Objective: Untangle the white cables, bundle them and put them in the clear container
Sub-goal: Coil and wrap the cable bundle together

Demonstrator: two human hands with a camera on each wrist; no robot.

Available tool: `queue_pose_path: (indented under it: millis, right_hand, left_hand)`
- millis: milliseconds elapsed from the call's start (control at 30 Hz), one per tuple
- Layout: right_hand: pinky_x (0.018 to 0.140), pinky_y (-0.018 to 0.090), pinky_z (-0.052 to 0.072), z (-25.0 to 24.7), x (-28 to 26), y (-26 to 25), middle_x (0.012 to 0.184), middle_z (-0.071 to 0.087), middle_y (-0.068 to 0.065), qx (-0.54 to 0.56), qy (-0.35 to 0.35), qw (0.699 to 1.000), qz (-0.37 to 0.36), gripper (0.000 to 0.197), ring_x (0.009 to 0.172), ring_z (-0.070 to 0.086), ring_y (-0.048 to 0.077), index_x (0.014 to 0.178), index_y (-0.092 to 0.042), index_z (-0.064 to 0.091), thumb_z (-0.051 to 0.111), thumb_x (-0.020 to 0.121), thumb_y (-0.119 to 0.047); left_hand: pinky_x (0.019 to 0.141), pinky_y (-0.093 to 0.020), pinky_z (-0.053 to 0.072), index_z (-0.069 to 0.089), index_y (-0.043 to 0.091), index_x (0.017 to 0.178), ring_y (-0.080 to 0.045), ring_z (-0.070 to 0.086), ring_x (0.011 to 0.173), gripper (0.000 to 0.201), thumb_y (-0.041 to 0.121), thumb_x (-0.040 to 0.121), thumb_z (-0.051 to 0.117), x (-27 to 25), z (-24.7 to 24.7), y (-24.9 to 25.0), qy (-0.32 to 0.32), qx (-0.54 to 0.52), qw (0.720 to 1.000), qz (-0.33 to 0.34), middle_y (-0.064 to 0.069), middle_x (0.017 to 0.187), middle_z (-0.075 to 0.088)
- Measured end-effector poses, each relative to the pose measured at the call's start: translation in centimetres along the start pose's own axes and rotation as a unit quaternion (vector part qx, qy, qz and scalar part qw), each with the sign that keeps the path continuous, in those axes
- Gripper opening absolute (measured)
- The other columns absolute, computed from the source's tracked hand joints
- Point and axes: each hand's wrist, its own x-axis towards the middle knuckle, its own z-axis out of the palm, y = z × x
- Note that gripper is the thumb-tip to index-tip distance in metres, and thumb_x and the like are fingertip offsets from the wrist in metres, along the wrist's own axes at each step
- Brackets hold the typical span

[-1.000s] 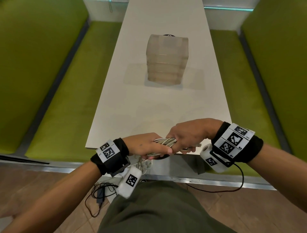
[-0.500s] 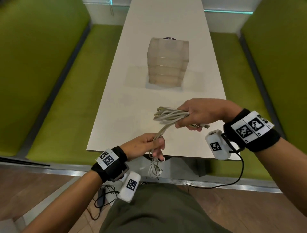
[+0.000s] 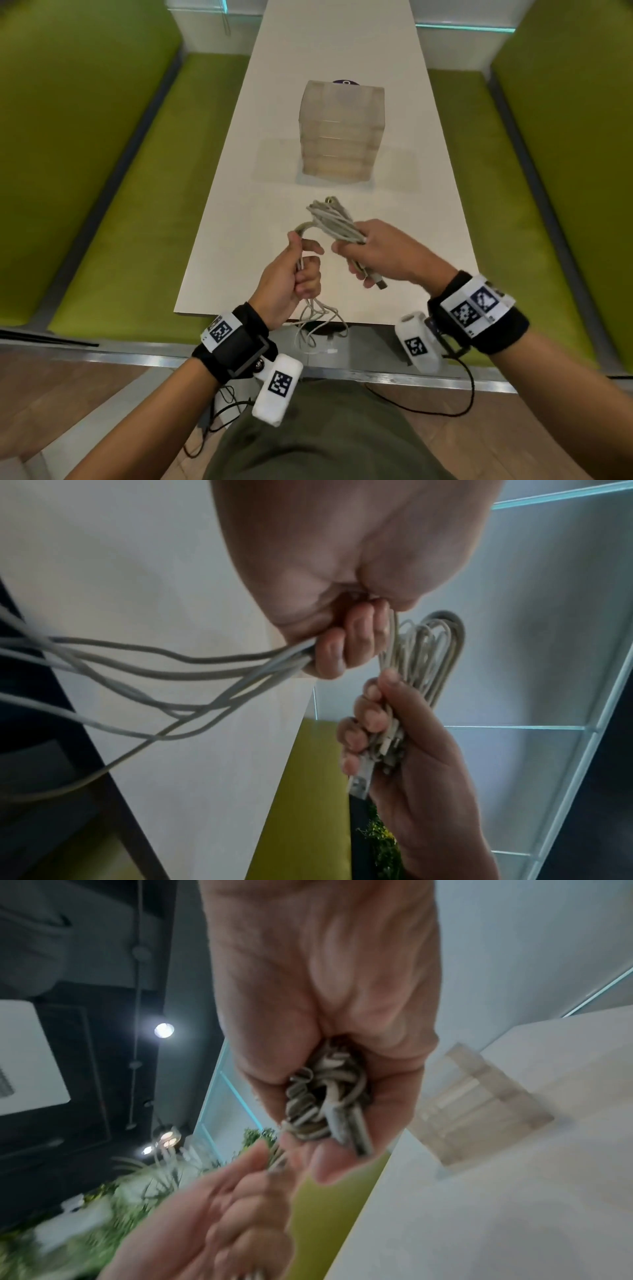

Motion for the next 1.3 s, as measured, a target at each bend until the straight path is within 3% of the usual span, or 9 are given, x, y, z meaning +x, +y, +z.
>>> queue_pose_path:
  millis: [267,367,500,633,833,933,1000,1100,1300]
  right_hand:
    - [0.039,0.022,0.041,3.2,1.0,1.0,0.068,0.062,0.000,-0.095,0.057,0.993,0.049,0.018,0.050,0.059,0.021,0.087,-0.018,0.055,0.048,0.092,-0.034]
    - [0.060,0.037,0.056,3.7,0.9,1.2,0.084,0.068,0.009,-0.154,0.066,0.985,0.031,0.024,0.068,0.065,0.030,0.094,-0.015,0.054,0.047,0.092,-0.037]
    - [0.065,0.034,0.043,4.5,0.8,1.3,0.099,0.067,0.015,-0.246,0.064,0.967,-0.005,0.026,0.083,0.061,0.037,0.110,-0.014,0.048,0.042,0.096,-0.034]
    - [0.063,0.033,0.040,4.5,0.6,1.3,0.097,0.065,0.015,-0.297,0.025,0.955,-0.017,0.043,0.080,0.059,0.033,0.128,-0.010,0.040,0.040,0.096,-0.038]
    - [0.060,0.034,0.046,4.0,1.1,1.4,0.069,0.057,0.002,-0.117,-0.073,0.987,-0.080,0.015,0.062,0.054,0.018,0.077,-0.019,0.051,0.051,0.092,-0.023]
    - [0.063,0.021,0.045,3.8,0.4,1.7,0.071,0.057,-0.006,-0.005,-0.111,0.992,-0.067,0.014,0.064,0.053,0.006,0.078,-0.024,0.054,0.063,0.089,-0.023]
    - [0.068,0.031,0.049,4.4,0.4,2.0,0.073,0.061,0.002,0.037,-0.087,0.994,-0.058,0.011,0.067,0.056,0.012,0.084,-0.016,0.059,0.067,0.084,-0.023]
    - [0.075,0.047,0.051,5.5,0.8,2.7,0.076,0.066,0.007,0.045,-0.012,0.998,-0.051,0.009,0.069,0.061,0.024,0.080,-0.019,0.060,0.064,0.077,-0.026]
    - [0.070,0.023,0.045,4.9,0.3,2.4,0.068,0.067,0.008,0.102,-0.083,0.988,-0.084,0.015,0.069,0.059,0.011,0.072,-0.001,0.064,0.059,0.086,-0.006]
  left_hand:
    - [0.057,-0.025,0.037,0.059,0.012,0.099,-0.015,0.043,0.062,0.055,0.053,0.098,0.023,0.0,1.5,0.5,0.053,0.075,0.996,-0.001,-0.001,0.069,0.048]
    - [0.077,-0.030,0.047,0.063,0.019,0.111,-0.017,0.057,0.087,0.060,0.054,0.098,0.016,0.0,1.8,0.4,0.030,0.076,0.997,0.001,-0.004,0.099,0.065]
    - [0.110,-0.038,0.036,0.045,0.003,0.136,-0.027,0.049,0.125,0.091,0.073,0.083,0.024,0.0,1.6,0.5,-0.015,-0.020,1.000,-0.015,-0.018,0.131,0.052]
    - [0.094,-0.026,0.049,0.046,0.001,0.132,-0.018,0.059,0.119,0.072,0.054,0.082,0.050,0.0,1.8,0.1,0.030,0.040,0.999,0.006,-0.008,0.130,0.061]
    - [0.072,-0.020,0.054,0.053,0.004,0.124,-0.011,0.066,0.099,0.044,0.037,0.096,0.044,-0.1,2.5,-0.4,0.109,0.030,0.993,0.041,-0.005,0.126,0.064]
    - [0.066,-0.023,0.055,0.056,0.006,0.125,-0.011,0.069,0.092,0.046,0.040,0.096,0.045,-0.3,2.6,-0.5,0.115,0.053,0.991,0.030,-0.002,0.121,0.067]
    - [0.062,-0.023,0.055,0.059,0.009,0.121,-0.009,0.069,0.090,0.043,0.041,0.096,0.044,-0.3,2.7,-0.5,0.117,0.068,0.990,0.030,-0.002,0.118,0.068]
    - [0.062,-0.023,0.054,0.056,0.008,0.121,-0.011,0.069,0.092,0.040,0.037,0.097,0.044,-0.3,2.9,-0.3,0.110,0.099,0.988,0.043,-0.002,0.117,0.069]
    - [0.079,-0.031,0.055,0.056,0.011,0.119,-0.022,0.065,0.108,0.040,0.017,0.081,0.069,-0.3,1.4,1.6,0.023,0.079,0.996,0.040,-0.011,0.115,0.069]
